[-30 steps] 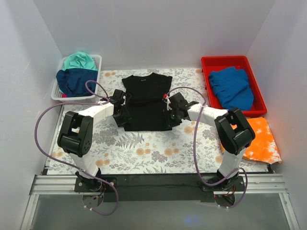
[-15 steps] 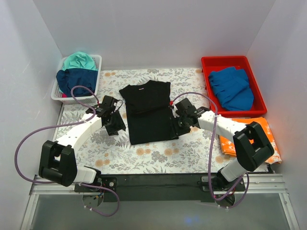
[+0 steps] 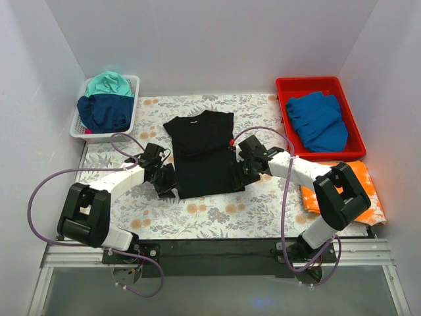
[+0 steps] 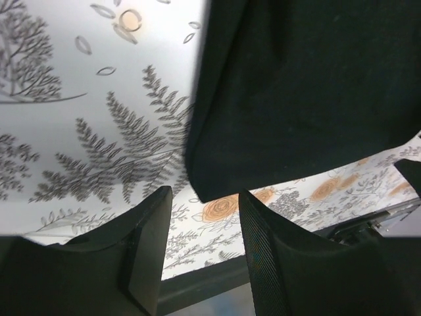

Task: Fold and stack the t-shirts
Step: Fold the tshirt, then neatly place the folded tshirt to the corner

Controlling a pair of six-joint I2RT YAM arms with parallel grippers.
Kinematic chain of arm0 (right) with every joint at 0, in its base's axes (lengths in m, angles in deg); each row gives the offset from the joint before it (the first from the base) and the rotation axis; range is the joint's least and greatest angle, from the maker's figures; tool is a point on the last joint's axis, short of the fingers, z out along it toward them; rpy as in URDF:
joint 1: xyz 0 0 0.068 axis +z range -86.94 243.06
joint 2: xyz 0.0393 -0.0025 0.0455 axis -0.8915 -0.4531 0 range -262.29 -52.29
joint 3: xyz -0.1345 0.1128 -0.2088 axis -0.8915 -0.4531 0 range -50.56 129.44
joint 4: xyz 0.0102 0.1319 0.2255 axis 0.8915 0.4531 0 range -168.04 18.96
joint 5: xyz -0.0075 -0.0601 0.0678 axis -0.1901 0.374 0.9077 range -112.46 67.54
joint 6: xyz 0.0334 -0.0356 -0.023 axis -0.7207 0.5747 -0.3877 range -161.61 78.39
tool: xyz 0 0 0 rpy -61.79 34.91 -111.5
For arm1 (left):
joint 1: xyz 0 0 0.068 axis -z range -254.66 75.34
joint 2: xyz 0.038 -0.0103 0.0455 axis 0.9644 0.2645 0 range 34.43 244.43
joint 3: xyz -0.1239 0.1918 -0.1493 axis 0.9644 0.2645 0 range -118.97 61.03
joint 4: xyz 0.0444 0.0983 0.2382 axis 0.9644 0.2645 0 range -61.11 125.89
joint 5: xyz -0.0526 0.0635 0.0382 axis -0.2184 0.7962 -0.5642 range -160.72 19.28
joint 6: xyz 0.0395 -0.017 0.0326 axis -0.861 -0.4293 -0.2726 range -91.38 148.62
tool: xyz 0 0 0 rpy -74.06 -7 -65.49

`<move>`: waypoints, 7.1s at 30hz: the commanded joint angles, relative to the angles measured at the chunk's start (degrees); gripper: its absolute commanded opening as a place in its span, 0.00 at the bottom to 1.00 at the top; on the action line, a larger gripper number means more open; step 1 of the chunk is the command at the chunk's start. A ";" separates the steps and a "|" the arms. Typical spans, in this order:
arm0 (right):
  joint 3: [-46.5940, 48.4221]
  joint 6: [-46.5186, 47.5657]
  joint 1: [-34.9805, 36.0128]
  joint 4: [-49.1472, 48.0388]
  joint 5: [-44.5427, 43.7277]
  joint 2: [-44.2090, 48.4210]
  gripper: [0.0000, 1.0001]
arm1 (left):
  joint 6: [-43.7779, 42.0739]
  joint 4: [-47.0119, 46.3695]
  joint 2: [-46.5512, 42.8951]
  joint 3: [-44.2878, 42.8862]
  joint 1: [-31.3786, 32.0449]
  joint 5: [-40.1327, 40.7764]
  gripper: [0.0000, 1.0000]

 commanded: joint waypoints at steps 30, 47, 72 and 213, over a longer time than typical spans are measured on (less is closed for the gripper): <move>-8.88 0.28 -0.94 -10.32 7.59 -1.42 0.01 | 0.89 -8.49 3.97 4.82 0.00 -5.17 0.14; -2.91 -0.78 -0.94 2.33 9.87 14.31 0.01 | -1.48 6.45 -11.48 -6.08 0.09 -3.16 0.00; 3.94 -1.66 -0.85 10.43 10.23 21.70 0.01 | 2.56 14.81 -21.78 -13.64 0.09 5.10 0.00; 19.15 0.19 -8.41 0.23 6.89 -6.07 0.41 | -3.33 -16.57 33.06 -22.25 -12.92 -15.19 0.44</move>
